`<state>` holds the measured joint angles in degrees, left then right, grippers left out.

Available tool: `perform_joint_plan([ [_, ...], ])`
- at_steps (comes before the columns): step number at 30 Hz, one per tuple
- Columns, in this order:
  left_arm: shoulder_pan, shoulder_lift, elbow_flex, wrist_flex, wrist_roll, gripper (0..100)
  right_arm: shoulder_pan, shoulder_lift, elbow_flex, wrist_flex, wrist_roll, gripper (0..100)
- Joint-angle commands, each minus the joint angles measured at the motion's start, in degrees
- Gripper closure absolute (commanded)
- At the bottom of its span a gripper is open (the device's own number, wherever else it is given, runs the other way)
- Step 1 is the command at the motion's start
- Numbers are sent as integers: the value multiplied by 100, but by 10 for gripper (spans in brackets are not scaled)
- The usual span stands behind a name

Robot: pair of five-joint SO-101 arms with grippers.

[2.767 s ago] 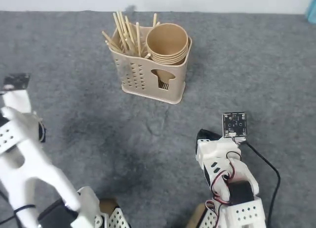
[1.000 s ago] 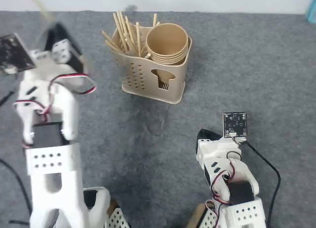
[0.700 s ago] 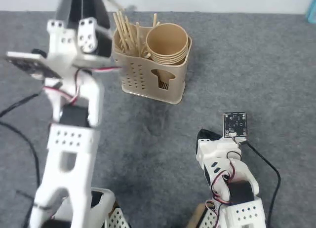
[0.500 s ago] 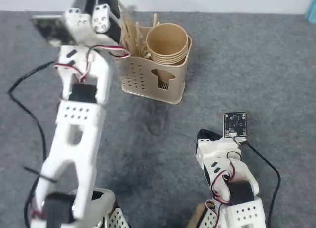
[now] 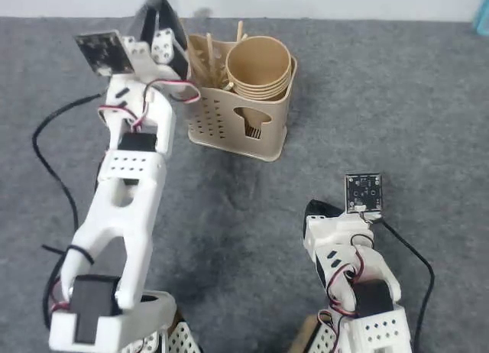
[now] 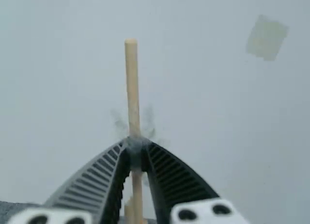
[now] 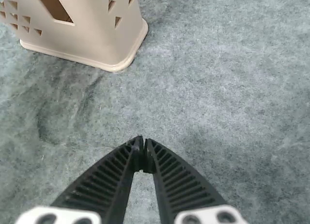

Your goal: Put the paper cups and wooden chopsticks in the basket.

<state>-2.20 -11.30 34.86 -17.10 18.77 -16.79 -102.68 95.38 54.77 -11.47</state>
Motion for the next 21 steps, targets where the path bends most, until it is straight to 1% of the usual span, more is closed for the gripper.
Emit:
perform_joint_plan([
  [1, 114, -826, 347, 149, 70, 798, 48, -110, 105, -22, 79, 991],
  [3, 246, -1327, 470, 835, 70, 736, 48, -110, 105, -22, 79, 991],
  [5, 325, -1846, 462, 1626, 70, 716, 48, -110, 105, -22, 79, 991],
  [7, 360, -2409, 444, 2215, 70, 718, 48, -110, 105, -22, 79, 991],
  [12, 316, -3736, 453, 3121, 97, 718, 48, -110, 105, -22, 79, 991],
  [18, 308, -4932, 497, 4527, 105, 719, 48, -110, 105, -4, 79, 991],
  [20, 308, -5292, 497, 4888, 105, 747, 48, -110, 105, 13, 70, 991],
  [21, 308, -5459, 497, 5029, 105, 776, 48, -110, 105, 13, 62, 991],
])
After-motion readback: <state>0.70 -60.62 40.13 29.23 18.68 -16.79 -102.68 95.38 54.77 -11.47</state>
